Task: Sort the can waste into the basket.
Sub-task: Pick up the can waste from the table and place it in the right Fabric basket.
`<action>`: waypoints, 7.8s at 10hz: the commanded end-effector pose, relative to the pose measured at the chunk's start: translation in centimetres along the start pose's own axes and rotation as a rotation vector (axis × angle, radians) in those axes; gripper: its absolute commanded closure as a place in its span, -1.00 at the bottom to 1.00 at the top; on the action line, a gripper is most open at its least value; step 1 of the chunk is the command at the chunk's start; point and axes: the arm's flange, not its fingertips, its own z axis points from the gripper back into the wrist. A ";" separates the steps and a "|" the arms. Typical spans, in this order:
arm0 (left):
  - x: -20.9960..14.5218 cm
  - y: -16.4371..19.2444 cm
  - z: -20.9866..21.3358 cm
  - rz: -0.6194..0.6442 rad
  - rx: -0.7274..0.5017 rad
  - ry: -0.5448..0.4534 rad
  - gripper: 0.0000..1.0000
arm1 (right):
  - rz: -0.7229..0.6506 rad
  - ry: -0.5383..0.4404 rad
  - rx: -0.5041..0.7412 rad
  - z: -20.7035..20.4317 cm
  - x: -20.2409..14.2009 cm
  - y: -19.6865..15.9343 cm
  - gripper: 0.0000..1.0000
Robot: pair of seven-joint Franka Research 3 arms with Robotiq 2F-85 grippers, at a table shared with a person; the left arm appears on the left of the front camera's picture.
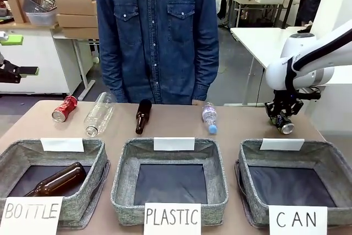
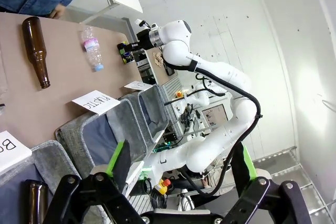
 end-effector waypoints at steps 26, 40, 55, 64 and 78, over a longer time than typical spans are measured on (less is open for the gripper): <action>0.0 -0.1 0.1 -0.024 -0.009 0.008 -1.00 | 1.184 -0.191 0.347 16.7 -27.2 -0.7 -1.00; 0.0 -0.1 0.1 -0.024 -0.009 0.008 -1.00 | 0.234 -0.137 1.395 21.5 -17.7 -0.2 -1.00; 1.6 0.7 0.0 -0.047 0.247 0.025 -1.00 | 0.234 -0.137 1.395 21.5 -17.7 -0.2 -1.00; 8.4 7.7 0.6 -0.171 0.905 0.141 -1.00 | 0.234 -0.137 1.395 21.5 -17.7 -0.2 -1.00; 19.6 30.4 -6.1 -0.018 1.137 0.426 -1.00 | 0.234 -0.137 1.395 21.5 -17.7 -0.2 -1.00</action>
